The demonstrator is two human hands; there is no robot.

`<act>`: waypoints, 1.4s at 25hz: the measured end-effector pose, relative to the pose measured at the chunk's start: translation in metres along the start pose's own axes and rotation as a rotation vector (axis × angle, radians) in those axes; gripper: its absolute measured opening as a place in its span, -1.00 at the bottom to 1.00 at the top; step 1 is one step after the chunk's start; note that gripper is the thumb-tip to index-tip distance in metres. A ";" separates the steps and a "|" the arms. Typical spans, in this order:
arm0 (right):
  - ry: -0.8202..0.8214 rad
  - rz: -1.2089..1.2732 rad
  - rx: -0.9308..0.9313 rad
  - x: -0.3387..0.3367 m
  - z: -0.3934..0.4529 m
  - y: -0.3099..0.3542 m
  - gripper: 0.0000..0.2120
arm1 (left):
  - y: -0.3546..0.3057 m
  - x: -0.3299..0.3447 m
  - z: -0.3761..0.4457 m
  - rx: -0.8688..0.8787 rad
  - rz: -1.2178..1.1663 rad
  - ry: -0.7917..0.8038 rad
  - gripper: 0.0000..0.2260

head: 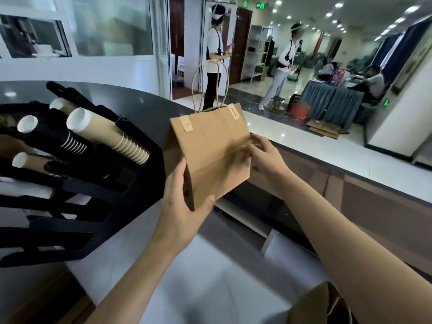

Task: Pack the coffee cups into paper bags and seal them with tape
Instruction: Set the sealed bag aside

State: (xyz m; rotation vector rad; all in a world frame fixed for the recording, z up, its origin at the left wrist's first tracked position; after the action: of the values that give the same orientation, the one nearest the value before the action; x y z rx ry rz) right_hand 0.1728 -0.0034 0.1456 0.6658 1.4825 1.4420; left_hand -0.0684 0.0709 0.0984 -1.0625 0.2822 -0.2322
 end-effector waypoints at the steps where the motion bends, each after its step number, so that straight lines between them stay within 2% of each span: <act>1: -0.030 -0.006 0.007 -0.001 0.012 0.000 -0.53 | 0.001 0.010 0.010 0.020 0.012 0.001 -0.17; 15: -0.062 0.022 0.183 0.022 0.144 -0.040 -0.71 | 0.044 0.109 0.097 0.049 0.096 0.057 -0.18; 19: -0.057 0.048 0.207 0.031 0.173 -0.055 -0.64 | 0.064 0.129 0.112 0.043 0.128 0.084 -0.19; 24: -0.063 0.081 0.255 0.033 0.204 -0.068 -0.75 | 0.080 0.156 0.133 0.049 0.144 0.102 -0.18; 28: -0.037 0.038 0.269 0.038 0.219 -0.078 -0.72 | 0.093 0.174 0.145 0.044 0.162 0.114 -0.18; 35: -0.034 -0.008 0.239 0.048 0.240 -0.086 -0.50 | 0.108 0.191 0.156 0.031 0.117 0.111 -0.18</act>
State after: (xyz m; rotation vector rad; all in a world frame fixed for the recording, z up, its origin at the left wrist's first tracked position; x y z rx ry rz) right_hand 0.3827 0.1338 0.0805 0.8248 1.6437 1.2514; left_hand 0.1693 0.1880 0.0523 -1.0005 0.4386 -0.1901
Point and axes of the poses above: each hand's wrist, its own z-axis towards the middle knuckle, its own x-axis out of the palm, y = z × x, the point moved 8 cm from there along z, towards the middle knuckle, and after that the axes turned 14 degrees about -y, right-handed, at the moved point
